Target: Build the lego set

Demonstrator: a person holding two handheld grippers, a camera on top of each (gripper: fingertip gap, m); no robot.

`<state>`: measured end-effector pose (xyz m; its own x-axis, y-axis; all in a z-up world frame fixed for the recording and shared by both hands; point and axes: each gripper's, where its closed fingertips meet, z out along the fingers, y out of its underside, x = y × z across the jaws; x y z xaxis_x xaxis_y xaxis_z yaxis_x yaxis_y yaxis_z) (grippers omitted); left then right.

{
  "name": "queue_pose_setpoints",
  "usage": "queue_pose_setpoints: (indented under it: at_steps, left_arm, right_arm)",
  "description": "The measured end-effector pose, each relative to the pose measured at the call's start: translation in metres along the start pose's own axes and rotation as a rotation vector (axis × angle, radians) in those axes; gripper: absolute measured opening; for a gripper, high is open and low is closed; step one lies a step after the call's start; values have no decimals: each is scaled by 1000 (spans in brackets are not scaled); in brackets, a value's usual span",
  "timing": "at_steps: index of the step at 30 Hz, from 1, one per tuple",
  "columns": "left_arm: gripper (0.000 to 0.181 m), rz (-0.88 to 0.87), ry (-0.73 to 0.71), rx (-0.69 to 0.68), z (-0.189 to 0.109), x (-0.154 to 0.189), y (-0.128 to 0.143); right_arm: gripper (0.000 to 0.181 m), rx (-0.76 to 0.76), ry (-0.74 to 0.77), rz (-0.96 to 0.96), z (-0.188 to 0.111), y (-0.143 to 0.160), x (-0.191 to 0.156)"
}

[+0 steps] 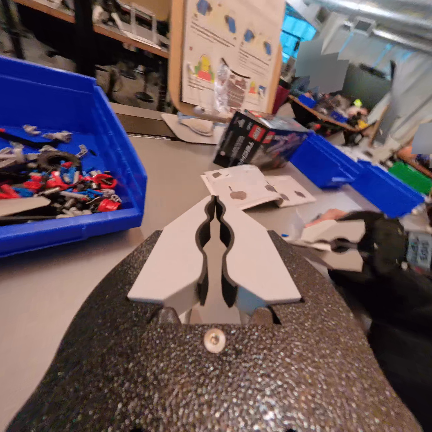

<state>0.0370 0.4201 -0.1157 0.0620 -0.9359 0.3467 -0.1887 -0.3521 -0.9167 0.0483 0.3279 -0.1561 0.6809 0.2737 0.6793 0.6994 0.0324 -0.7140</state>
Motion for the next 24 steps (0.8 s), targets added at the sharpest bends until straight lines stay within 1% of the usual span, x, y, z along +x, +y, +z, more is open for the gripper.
queue_pose_setpoints:
  at_steps: [2, 4, 6, 7, 9, 11, 13, 14, 20, 24]
  left_arm:
    - [0, 131, 128, -30, 1, 28, 8]
    - [0, 222, 239, -38, 1, 55, 17]
    - [16, 241, 313, -68, 3, 71, 28]
    - [21, 245, 344, -103, 5, 76, 36]
    - [31, 268, 364, -166, 8, 80, 49]
    - [28, 284, 362, -176, 13, 82, 53]
    - [6, 267, 396, -172, 14, 88, 53]
    - [1, 259, 395, -185, 15, 87, 54]
    - [0, 272, 408, -189, 13, 88, 54]
    - [0, 224, 433, -160, 12, 91, 51]
  right_arm:
    - [0, 8, 15, 1, 0, -1, 4]
    - [0, 16, 9, 6, 1, -1, 4]
    - [0, 18, -6, -16, 2, -1, 0]
    - [0, 15, -7, -15, 2, -1, -1]
    - [0, 23, 3, -33, 2, -3, -1]
    - [0, 11, 10, -58, 2, -2, -1]
    - [0, 5, 10, -89, 2, 0, -2]
    - [0, -6, 10, -91, 3, 2, -2]
    - [0, 28, 23, -75, 1, 1, 1]
    - [0, 31, 9, -53, 1, -1, 2]
